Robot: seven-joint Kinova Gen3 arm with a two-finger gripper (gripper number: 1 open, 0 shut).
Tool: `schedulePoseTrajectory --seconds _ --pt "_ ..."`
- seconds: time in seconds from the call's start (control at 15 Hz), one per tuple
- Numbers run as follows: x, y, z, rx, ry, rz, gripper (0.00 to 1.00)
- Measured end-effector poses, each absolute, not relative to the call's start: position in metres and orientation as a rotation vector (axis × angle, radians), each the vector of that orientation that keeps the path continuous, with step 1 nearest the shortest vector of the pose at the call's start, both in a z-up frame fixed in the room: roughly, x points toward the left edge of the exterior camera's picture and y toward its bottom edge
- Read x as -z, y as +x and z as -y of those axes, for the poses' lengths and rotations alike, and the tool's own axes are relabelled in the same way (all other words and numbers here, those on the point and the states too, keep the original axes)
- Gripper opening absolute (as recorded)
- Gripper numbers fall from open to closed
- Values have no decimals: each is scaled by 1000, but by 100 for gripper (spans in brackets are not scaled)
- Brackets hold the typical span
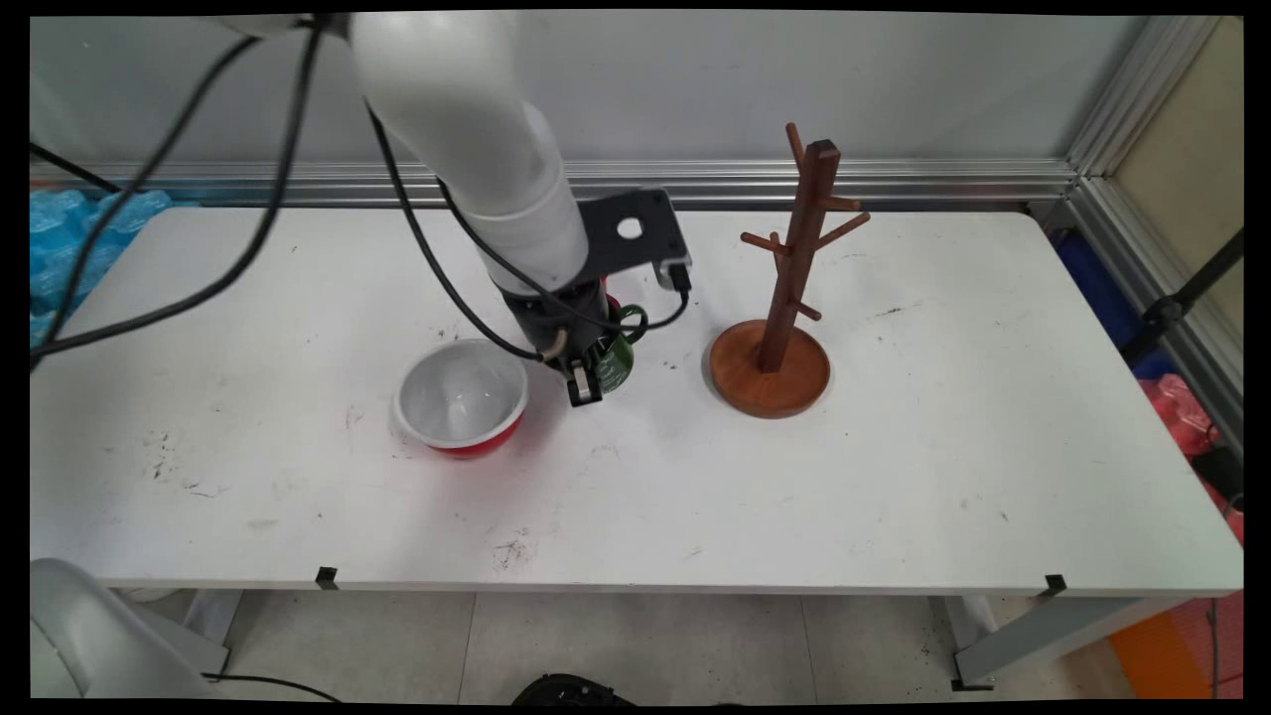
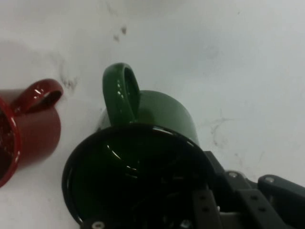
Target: Place the picked object on the table
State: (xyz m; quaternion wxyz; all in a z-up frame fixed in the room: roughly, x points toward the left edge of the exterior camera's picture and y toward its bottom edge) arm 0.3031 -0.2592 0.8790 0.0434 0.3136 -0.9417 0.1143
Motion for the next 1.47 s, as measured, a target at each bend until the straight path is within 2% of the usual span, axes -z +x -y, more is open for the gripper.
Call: schedulePoseTrajectory --seconds 0.73,1.33,1.4,1.47 --pt "-831 271 288 -258 1023 3001 0" --pt "-813 253 309 -190 1096 3054 0" --pt "-813 251 311 -185 1102 3056 100" --pt "-812 250 312 -180 1106 3058 100"
